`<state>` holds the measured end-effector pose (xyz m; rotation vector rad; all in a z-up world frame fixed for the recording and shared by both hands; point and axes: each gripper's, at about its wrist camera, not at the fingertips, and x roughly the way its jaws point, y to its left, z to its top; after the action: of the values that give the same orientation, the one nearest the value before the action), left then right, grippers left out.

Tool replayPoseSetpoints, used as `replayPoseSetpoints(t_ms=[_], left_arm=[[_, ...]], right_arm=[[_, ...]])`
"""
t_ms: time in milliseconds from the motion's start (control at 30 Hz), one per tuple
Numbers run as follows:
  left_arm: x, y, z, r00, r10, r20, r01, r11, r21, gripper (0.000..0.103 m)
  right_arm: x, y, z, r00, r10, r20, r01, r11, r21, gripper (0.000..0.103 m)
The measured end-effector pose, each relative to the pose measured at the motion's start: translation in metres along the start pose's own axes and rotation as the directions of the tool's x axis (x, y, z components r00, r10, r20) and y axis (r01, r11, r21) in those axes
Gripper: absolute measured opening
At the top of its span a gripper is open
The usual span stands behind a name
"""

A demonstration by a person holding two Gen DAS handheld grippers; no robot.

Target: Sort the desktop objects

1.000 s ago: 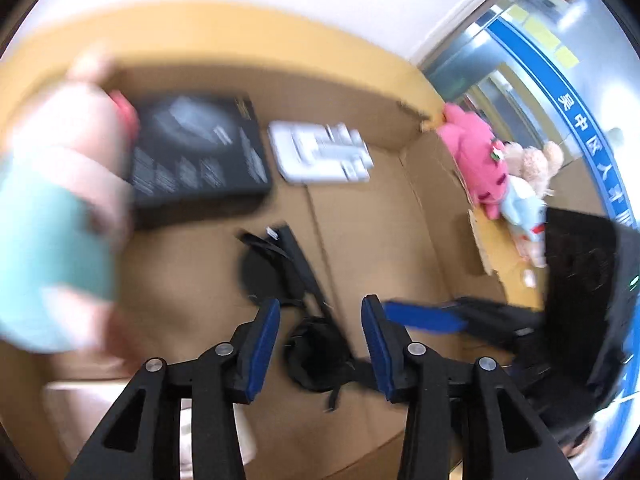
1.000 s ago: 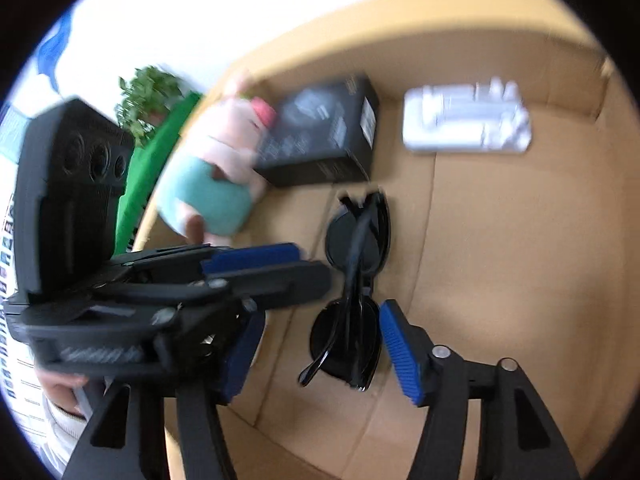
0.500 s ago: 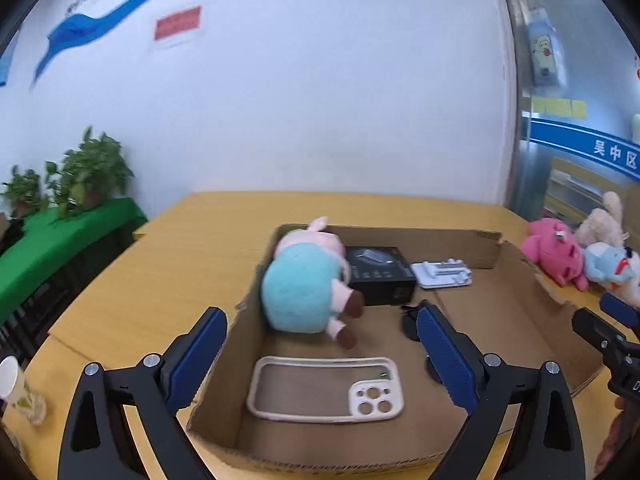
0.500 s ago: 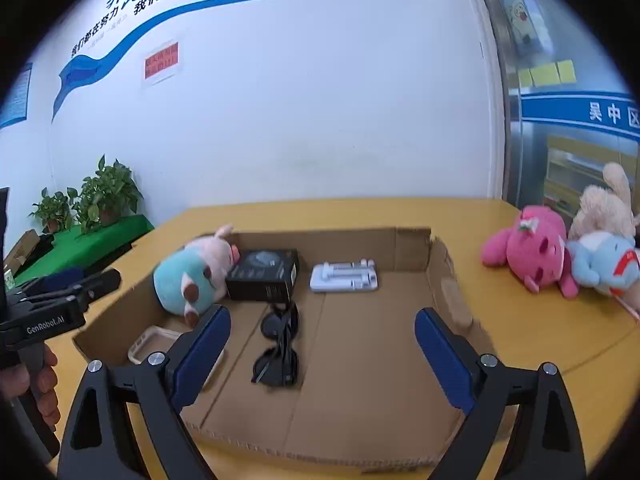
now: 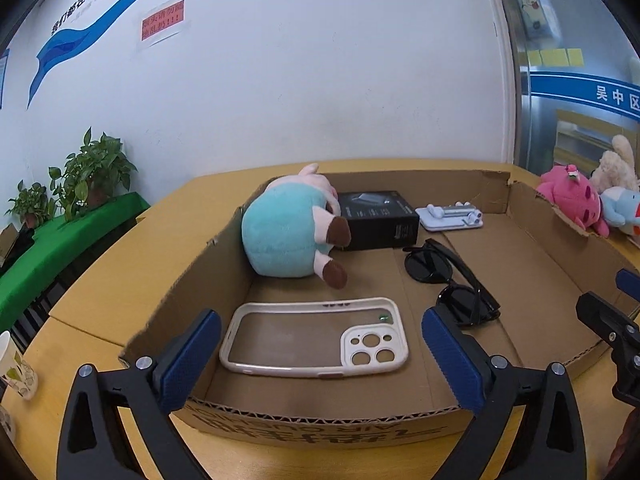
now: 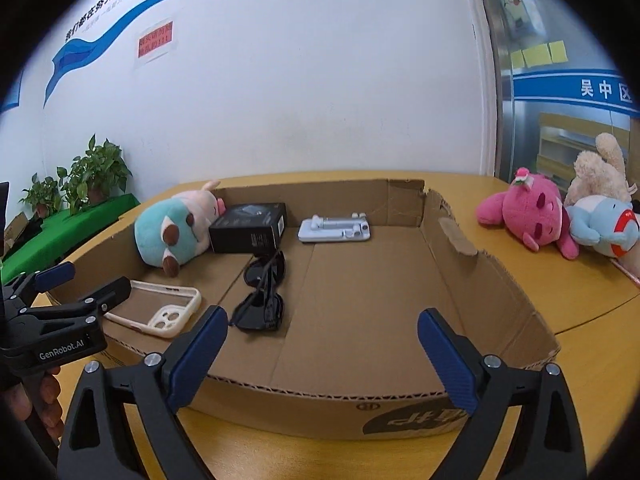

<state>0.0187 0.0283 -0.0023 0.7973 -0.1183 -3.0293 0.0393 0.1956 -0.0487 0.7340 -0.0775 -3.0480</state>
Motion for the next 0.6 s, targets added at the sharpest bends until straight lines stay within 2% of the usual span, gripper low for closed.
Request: replayPoseSetpoints(t_ms=[67, 133, 600], left_arm=[[-0.0005, 0.0023, -0.0029, 1.0, -0.008, 0.015, 0.008, 1.0, -0.014, 0.102], [-0.0017, 0.0033, -0.0047, 0.999, -0.006, 0.04, 0.006, 1.0, -0.017, 0.103], [0.001, 0.0031, -0.0031, 0.999, 0.002, 0.037, -0.002, 1.0, -0.011, 0.103]], right_arm=[[-0.0001, 0.0051, -0.0039, 1.0, -0.015, 0.013, 0.015, 0.999, -0.034, 0.103], [-0.001, 0.0049, -0.0047, 1.0, -0.01, 0.013, 0.01, 0.999, -0.031, 0.103], [-0.001, 0.0048, -0.0051, 1.0, -0.01, 0.007, 0.01, 0.999, -0.034, 0.103]])
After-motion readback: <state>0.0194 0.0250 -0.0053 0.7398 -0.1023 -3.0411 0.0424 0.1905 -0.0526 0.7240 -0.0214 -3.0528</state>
